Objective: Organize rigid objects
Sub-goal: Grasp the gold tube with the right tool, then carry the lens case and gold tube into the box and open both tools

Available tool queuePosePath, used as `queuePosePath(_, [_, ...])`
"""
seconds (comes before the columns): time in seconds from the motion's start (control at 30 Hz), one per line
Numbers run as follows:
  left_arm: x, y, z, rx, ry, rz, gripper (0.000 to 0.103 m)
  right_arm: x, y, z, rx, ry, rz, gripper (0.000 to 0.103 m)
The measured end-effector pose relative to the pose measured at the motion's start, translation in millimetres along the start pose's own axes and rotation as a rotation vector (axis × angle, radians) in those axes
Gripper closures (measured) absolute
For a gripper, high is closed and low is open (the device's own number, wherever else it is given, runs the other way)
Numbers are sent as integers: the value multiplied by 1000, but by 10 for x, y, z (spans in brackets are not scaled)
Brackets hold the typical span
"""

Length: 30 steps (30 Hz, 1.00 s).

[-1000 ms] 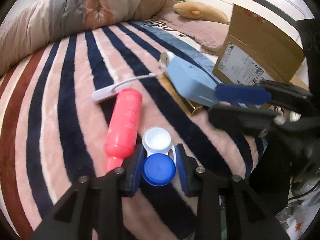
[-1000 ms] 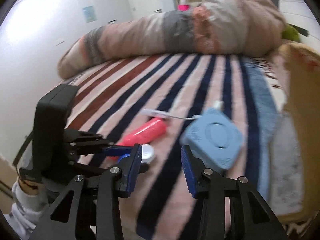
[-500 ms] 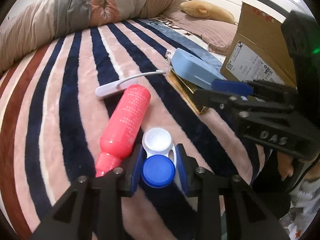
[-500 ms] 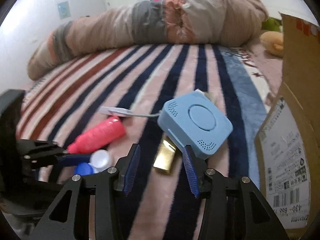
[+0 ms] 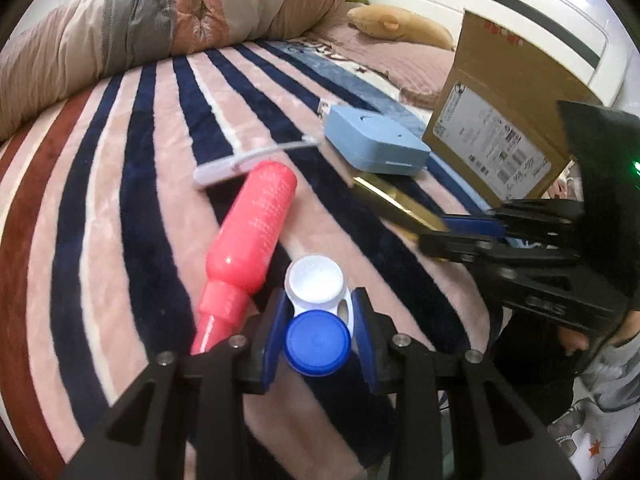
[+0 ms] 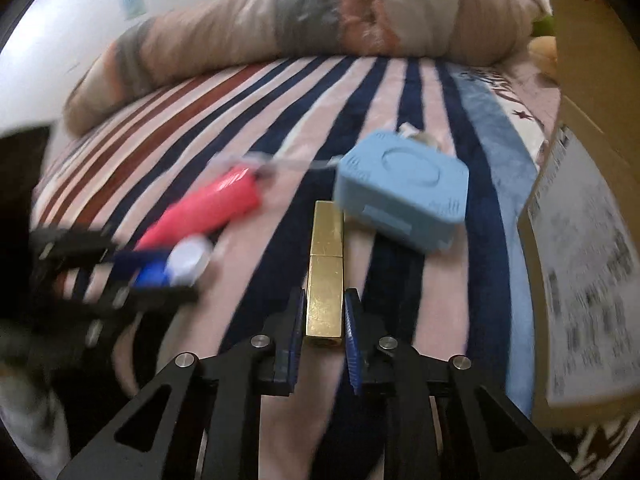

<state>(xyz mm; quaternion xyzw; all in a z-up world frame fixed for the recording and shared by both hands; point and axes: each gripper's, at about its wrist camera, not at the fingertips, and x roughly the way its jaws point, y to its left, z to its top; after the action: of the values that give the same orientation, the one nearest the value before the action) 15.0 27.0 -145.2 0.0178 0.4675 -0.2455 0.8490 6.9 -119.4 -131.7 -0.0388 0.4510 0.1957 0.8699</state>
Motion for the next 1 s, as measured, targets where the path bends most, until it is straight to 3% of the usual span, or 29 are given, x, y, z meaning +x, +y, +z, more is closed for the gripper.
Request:
queuePosePath(0.1, [49, -60, 13, 10, 2, 28, 73, -67, 30, -49, -49, 2, -35, 89])
queuePosePath(0.17, [62, -61, 24, -4, -1, 19, 68, -27, 59, -30, -67, -5, -53, 89])
queuePosePath(0.33, [90, -83, 11, -3, -24, 48, 73, 140, 76, 32, -49, -2, -49, 89])
queuePosePath(0.47, [2, -123, 4, 1, -58, 78, 73, 36, 167, 49, -88, -34, -63, 90])
queuePosePath(0.57, [-262, -133, 39, -24, -112, 50, 73, -210, 257, 70, -115, -83, -11, 90])
queuePosePath(0.7, [-715, -208, 159, -30, -196, 67, 73, -745, 355, 142, -148, -194, 54, 90])
queuePosePath(0.87, [-1194, -455, 435, 13, -285, 86, 73, -1452, 264, 296, -169, -351, 41, 90])
queuePosePath(1.0, [-1365, -662, 731, 28, -324, 98, 73, -1756, 58, 445, -153, -423, 13, 90])
